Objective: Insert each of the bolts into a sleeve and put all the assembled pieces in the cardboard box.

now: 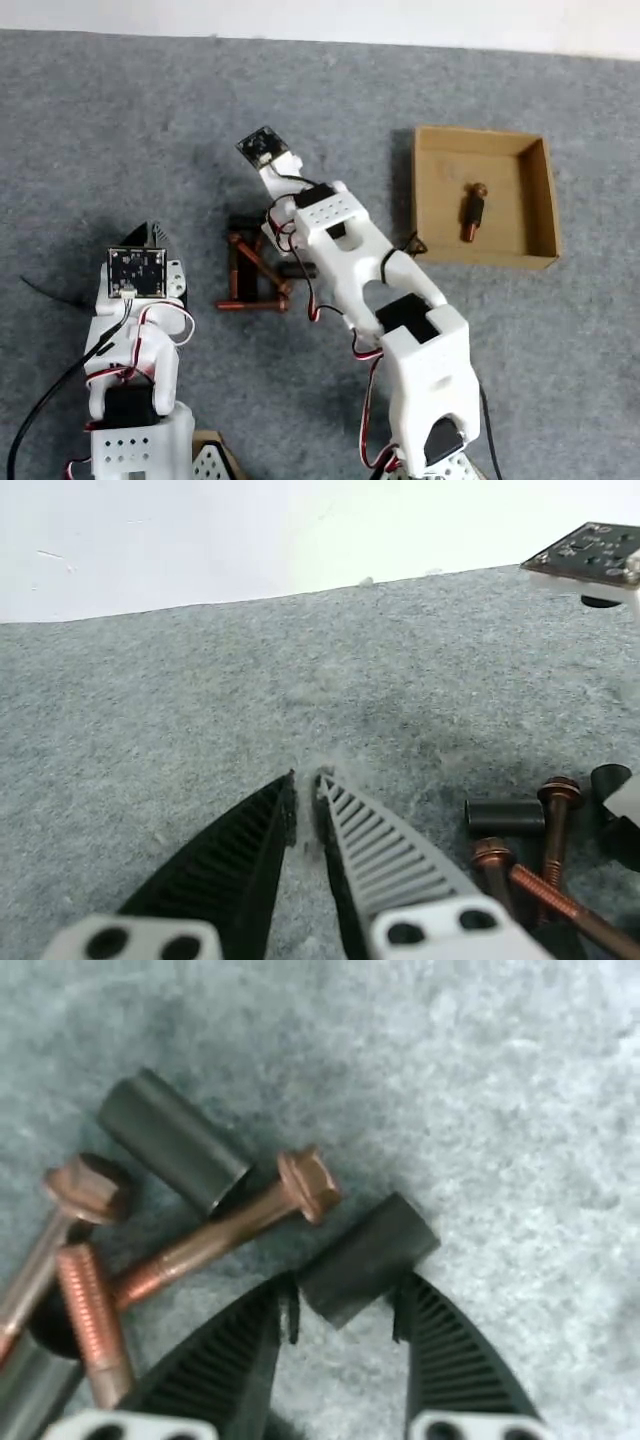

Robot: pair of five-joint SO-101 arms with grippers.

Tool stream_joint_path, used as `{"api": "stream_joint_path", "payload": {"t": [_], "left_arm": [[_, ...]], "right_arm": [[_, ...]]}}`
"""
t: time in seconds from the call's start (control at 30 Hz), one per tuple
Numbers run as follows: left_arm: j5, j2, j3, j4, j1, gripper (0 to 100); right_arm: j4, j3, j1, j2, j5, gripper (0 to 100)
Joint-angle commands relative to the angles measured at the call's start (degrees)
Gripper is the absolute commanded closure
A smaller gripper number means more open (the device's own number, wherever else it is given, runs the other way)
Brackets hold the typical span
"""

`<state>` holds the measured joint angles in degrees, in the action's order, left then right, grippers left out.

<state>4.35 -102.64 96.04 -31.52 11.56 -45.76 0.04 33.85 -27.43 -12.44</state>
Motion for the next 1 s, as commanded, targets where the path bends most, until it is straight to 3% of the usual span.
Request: {"api": "stream_joint_path", "payload": {"t": [0.0,0.7,0.97], "left_arm": [[0.44,-0.13,1.19,1.23,-0.66,95],[0.44,-0.04,1.19,1.14,-0.66,95],[0.44,-0.04,1.19,1.14,-0.66,95]], "right_arm": [[1.63,-2.95,-2.95,0.4,6.59,85.5],[-3.47,-2.51,-6.37,0.66,9.32,85.5],[-3.56,-2.77,-9.27,0.66,14.86,85.5]]}}
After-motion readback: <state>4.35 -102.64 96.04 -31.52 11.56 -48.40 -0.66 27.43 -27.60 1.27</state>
